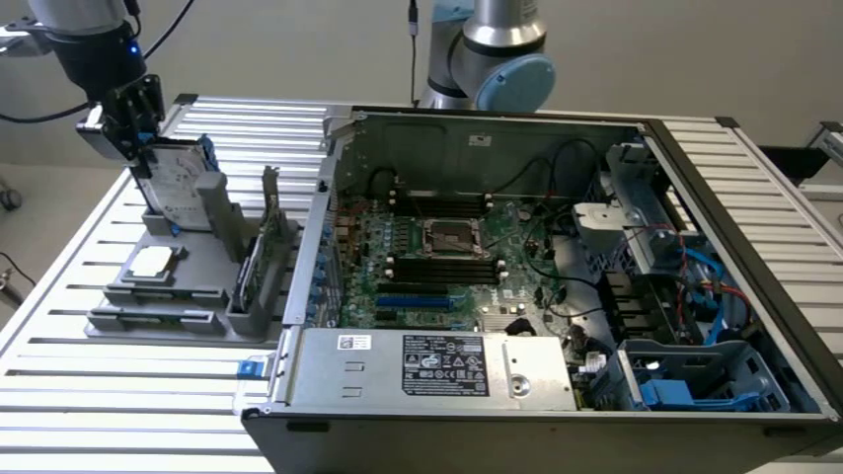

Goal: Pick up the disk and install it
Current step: 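Pick up the disk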

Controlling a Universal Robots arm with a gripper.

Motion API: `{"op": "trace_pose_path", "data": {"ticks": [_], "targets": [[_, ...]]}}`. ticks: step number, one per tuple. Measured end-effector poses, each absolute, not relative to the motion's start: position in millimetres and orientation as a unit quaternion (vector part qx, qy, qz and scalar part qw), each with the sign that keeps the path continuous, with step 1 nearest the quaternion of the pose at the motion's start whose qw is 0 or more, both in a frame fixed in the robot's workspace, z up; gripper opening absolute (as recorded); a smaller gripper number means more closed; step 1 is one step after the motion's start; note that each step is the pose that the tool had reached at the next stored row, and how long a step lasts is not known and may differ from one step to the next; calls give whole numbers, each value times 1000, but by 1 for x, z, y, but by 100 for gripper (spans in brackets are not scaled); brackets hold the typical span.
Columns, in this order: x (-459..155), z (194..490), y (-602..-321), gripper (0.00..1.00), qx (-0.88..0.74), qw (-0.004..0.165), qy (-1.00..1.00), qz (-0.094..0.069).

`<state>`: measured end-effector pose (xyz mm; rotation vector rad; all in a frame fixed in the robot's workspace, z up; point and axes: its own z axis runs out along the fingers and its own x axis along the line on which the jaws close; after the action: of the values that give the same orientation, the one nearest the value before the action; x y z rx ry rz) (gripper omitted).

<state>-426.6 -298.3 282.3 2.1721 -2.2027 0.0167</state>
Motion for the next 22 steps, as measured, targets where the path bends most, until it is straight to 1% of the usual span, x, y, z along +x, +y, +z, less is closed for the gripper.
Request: {"op": "trace_pose_path", "data": {"ticks": [5, 7, 8, 18, 19, 21, 22], "targets": [[-427, 282, -298, 48, 702, 24, -712, 5], [-427, 281, -298, 46, 702, 24, -712, 5], [-427, 281, -298, 39, 702, 24, -712, 5], [-427, 280, -298, 39, 702, 25, -712, 6], [-427, 280, -298, 37, 702, 25, -712, 6], [-427, 280, -298, 37, 702, 25, -712, 7], [-427, 280, -298, 32, 702, 25, -712, 7]]}}
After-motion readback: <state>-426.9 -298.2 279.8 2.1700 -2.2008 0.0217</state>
